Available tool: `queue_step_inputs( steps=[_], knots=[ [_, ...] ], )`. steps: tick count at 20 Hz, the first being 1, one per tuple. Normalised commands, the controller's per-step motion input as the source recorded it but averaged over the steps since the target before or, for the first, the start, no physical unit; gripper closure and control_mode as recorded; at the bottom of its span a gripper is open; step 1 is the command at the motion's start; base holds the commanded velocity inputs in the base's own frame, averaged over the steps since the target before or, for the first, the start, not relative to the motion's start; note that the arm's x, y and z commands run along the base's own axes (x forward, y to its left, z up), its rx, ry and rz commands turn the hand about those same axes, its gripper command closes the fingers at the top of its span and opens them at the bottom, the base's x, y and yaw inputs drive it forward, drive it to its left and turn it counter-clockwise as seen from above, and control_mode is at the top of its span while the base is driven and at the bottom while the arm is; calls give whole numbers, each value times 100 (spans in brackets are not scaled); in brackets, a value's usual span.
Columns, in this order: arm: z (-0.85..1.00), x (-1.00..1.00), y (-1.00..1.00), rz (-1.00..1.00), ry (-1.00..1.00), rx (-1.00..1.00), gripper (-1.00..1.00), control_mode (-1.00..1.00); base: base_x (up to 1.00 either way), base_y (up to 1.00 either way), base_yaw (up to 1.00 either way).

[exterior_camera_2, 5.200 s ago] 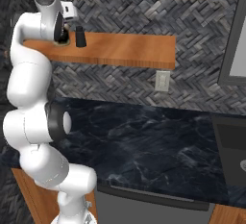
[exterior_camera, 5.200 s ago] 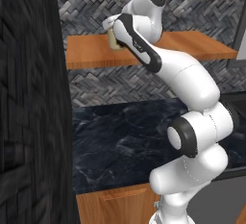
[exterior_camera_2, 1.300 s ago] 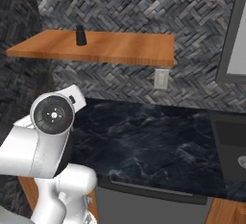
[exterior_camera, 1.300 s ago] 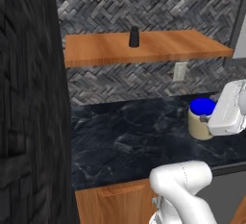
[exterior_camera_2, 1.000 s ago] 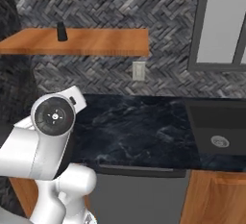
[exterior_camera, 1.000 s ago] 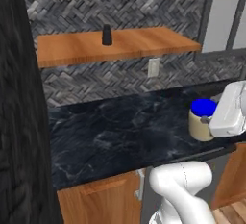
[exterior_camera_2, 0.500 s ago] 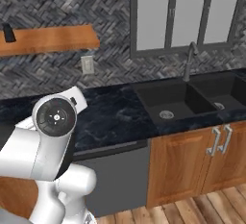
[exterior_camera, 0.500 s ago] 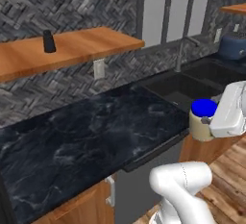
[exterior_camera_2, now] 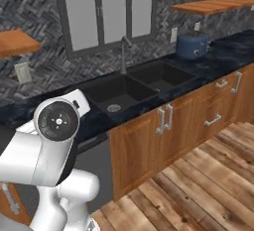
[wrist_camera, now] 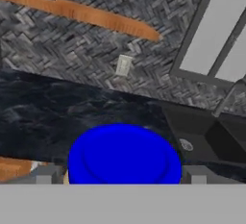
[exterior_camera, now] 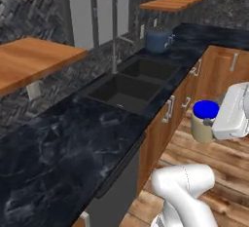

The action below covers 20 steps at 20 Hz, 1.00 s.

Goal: Collect the turmeric, mayonnaise, and shaker from the cabinet and place them next to the stove.

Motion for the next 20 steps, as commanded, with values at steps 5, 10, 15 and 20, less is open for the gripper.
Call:
queue_step_inputs(
  steps=[5, 10, 15, 20],
  knots=[
    [0, 0, 0, 0, 0, 0, 100, 100, 28, -36, -66],
    [0, 0, 0, 0, 0, 0, 100, 100, 35, -37, -64],
    [0, 0, 0, 0, 0, 0, 100, 100, 44, -33, -60],
    [0, 0, 0, 0, 0, 0, 100, 100, 56, -34, -56]
  ],
)
